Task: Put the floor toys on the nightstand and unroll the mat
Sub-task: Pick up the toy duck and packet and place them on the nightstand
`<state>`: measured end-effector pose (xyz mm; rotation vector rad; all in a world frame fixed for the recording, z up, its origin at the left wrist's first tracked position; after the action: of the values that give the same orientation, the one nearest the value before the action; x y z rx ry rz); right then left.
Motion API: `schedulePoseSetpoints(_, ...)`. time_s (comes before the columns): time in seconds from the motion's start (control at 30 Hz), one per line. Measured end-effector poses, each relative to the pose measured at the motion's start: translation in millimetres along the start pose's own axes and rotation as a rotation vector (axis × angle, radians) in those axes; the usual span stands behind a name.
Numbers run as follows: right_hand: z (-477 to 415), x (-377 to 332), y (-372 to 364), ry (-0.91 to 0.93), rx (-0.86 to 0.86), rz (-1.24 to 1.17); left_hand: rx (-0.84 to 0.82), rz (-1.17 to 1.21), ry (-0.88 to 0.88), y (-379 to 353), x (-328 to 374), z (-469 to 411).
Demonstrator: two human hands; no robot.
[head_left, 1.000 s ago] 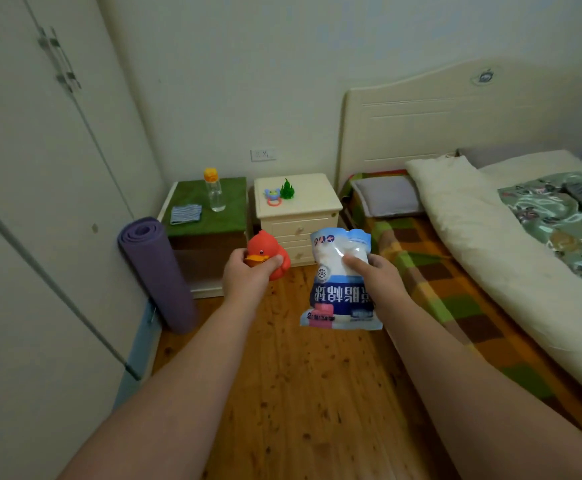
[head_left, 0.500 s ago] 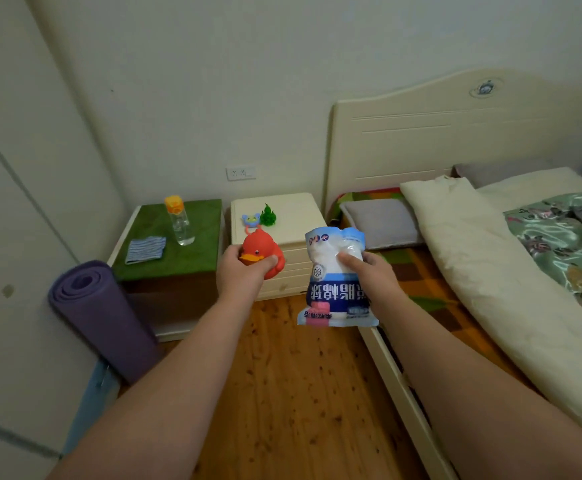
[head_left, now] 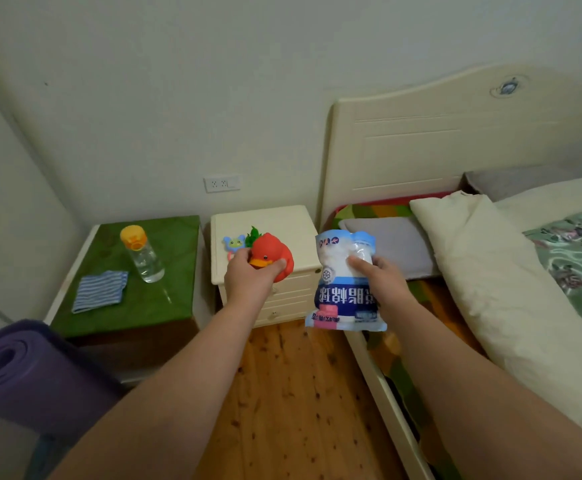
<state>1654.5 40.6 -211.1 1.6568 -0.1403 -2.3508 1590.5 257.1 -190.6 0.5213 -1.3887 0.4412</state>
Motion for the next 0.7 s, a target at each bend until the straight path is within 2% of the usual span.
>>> schedulePoseSetpoints(0.4, -208, -24, 24, -0.035, -0.154, 0.055, 0.155, -0.024, 0.096, -125, -18, -135)
schedulePoseSetpoints(0.6, -286, -25, 0, -0.076, -0.231, 0.084, 0.222, -0.074, 0.126, -143, -36, -194)
schedulePoseSetpoints(0.7, -333, -26, -19, -0.101, -0.255, 0.082, 0.198, -0.050, 0.152, -150, -50, -239)
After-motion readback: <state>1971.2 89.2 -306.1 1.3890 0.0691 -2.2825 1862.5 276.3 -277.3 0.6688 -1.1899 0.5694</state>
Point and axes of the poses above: each hand's wrist, its own z-axis away from the middle knuckle, its own y-axis out of the back of the hand, x = y × z, the point moved 4 cm from there along -z, towards the middle knuckle, and after that the axes turned 12 degrees about z, right-handed, at the moved point
